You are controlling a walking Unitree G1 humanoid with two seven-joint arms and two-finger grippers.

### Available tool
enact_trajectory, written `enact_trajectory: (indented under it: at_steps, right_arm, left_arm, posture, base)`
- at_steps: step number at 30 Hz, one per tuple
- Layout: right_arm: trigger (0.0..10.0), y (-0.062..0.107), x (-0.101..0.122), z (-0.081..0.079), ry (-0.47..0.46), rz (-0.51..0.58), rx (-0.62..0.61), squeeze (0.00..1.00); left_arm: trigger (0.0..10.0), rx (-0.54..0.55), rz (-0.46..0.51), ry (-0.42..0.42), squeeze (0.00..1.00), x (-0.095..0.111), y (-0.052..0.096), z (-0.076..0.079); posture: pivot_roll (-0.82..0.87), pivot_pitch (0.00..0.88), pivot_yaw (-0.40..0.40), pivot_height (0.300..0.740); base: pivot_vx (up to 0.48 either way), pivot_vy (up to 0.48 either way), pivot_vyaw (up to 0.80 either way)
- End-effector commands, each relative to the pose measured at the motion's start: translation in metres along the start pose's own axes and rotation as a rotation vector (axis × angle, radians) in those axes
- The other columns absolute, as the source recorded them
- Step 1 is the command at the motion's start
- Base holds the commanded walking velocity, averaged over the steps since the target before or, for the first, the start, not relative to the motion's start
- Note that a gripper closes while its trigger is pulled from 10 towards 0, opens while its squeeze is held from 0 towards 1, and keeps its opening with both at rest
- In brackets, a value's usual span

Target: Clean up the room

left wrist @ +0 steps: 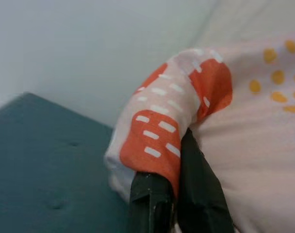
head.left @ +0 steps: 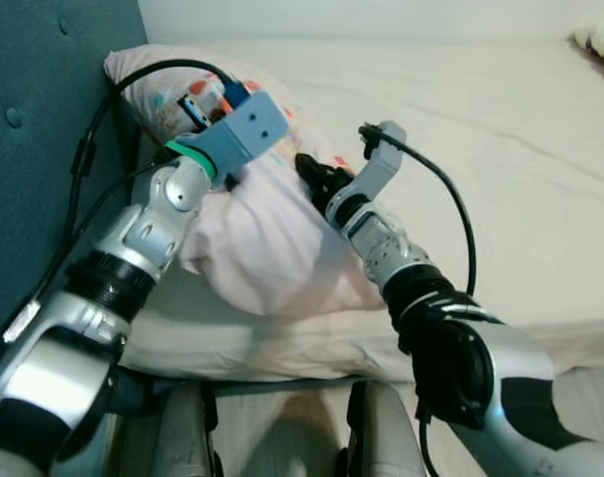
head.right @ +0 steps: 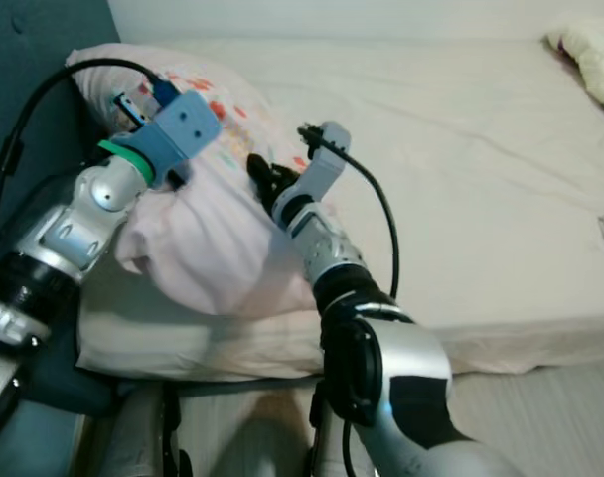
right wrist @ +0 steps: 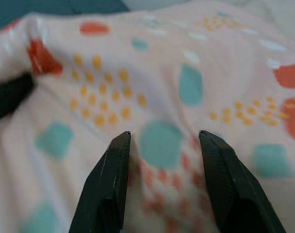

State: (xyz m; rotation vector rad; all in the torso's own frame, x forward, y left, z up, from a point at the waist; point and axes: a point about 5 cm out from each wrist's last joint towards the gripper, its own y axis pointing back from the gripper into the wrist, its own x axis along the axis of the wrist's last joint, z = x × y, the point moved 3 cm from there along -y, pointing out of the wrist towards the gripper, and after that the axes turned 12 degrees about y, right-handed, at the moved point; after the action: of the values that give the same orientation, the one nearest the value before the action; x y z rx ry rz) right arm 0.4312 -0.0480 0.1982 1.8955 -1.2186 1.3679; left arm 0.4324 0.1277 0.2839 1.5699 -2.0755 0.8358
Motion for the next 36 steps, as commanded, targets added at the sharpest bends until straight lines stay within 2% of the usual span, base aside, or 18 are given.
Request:
enact_trajectory:
  at_steps: [1,4,8,9,10,12,13,15,17,19,22,27,28,30,32,33,34,36]
  right_arm:
    - [10.0,0.004,-0.006,0.001,-0.041,0.018,0.033,0.00]
    - [10.0,0.009,0.000,0.008,-0.051,0.063,0.043,0.00]
    - [10.0,0.017,0.005,0.022,-0.072,0.117,0.027,0.00]
    - [10.0,0.023,0.005,0.030,-0.073,0.135,0.011,0.00]
    - [10.0,0.023,0.005,0.030,-0.073,0.135,0.011,0.00]
    - [10.0,0.041,0.002,0.053,-0.071,0.156,-0.044,0.00]
    - [10.0,0.041,0.002,0.053,-0.071,0.156,-0.044,0.00]
    - [10.0,0.058,-0.004,0.072,-0.064,0.154,-0.100,0.00]
    - [10.0,0.063,-0.006,0.078,-0.062,0.153,-0.116,0.00]
    - [10.0,0.076,-0.010,0.091,-0.062,0.153,-0.157,0.00]
    - [10.0,0.083,-0.010,0.097,-0.063,0.159,-0.177,0.00]
    - [10.0,0.083,-0.011,0.093,-0.061,0.165,-0.169,0.00]
    - [10.0,0.082,-0.011,0.090,-0.060,0.167,-0.159,0.00]
    - [10.0,0.080,-0.013,0.080,-0.060,0.168,-0.137,0.00]
    - [10.0,0.079,-0.014,0.079,-0.061,0.168,-0.134,0.00]
    - [10.0,0.080,-0.014,0.077,-0.061,0.169,-0.128,0.00]
    - [10.0,0.080,-0.016,0.075,-0.058,0.168,-0.123,0.00]
    - [10.0,0.081,-0.018,0.072,-0.056,0.165,-0.118,0.00]
  left_arm:
    - [0.0,0.082,0.011,-0.106,0.00,0.001,-0.007,-0.023]
    - [0.0,0.100,-0.054,-0.144,0.00,-0.012,-0.010,-0.036]
    - [0.0,0.106,-0.156,-0.142,0.00,-0.036,-0.008,-0.049]
    - [0.0,0.073,-0.214,-0.118,0.00,-0.051,-0.003,-0.047]
    - [0.0,0.073,-0.214,-0.118,0.00,-0.051,-0.003,-0.047]
    - [0.0,-0.034,-0.335,-0.087,0.00,-0.088,0.013,-0.031]
    - [0.0,-0.034,-0.335,-0.087,0.00,-0.088,0.013,-0.031]
    - [0.0,-0.103,-0.414,-0.061,0.00,-0.116,0.030,-0.014]
    - [0.0,-0.120,-0.434,-0.053,0.00,-0.124,0.036,-0.008]
    - [0.0,-0.185,-0.485,-0.039,0.00,-0.144,0.052,0.015]
    - [0.0,-0.217,-0.540,-0.020,0.00,-0.162,0.067,0.034]
    - [0.0,-0.123,-0.551,-0.034,0.00,-0.170,0.071,0.034]
    - [10.0,-0.060,-0.524,-0.053,0.00,-0.168,0.070,0.031]
    - [10.0,0.092,-0.416,-0.032,0.00,-0.152,0.063,0.027]
    - [10.0,0.121,-0.394,-0.021,0.00,-0.148,0.061,0.026]
    - [10.0,0.176,-0.359,-0.015,0.01,-0.143,0.059,0.022]
    - [10.0,0.236,-0.319,0.009,1.00,-0.137,0.058,0.017]
    - [10.0,0.308,-0.271,0.045,1.00,-0.130,0.056,0.010]
  posture:
    - [0.06,0.102,0.030,0.586]
    - [0.05,0.102,0.036,0.586]
    - [0.05,0.104,0.047,0.586]
    - [0.04,0.109,0.055,0.586]
    - [0.04,0.109,0.055,0.586]
    - [0.03,0.113,0.059,0.586]
    - [0.03,0.113,0.059,0.586]
    - [0.03,0.115,0.061,0.586]
    - [0.03,0.116,0.059,0.586]
    - [0.04,0.118,0.053,0.586]
    - [0.03,0.115,0.051,0.586]
    - [0.03,0.105,0.048,0.586]
    - [0.03,0.103,0.048,0.586]
    - [0.03,0.097,0.048,0.586]
    - [0.03,0.096,0.048,0.586]
    - [0.03,0.093,0.046,0.586]
    - [0.03,0.093,0.047,0.586]
    - [0.02,0.092,0.049,0.586]
  base:
    - [0.000,0.000,0.00]
    - [0.000,0.000,0.00]
    - [0.000,0.000,0.00]
    - [0.000,0.000,0.00]
    - [0.000,0.000,0.00]
    - [0.000,0.000,0.00]
    - [0.000,0.000,0.00]
    - [0.000,0.000,0.00]
    - [0.000,0.000,0.00]
    - [0.000,0.000,0.00]
    - [0.000,0.000,0.00]
    - [0.000,0.000,0.00]
    - [0.000,0.000,0.00]
    - [0.000,0.000,0.00]
    - [0.000,0.000,0.00]
    - [0.000,0.000,0.00]
    - [0.000,0.000,0.00]
    - [0.000,0.000,0.00]
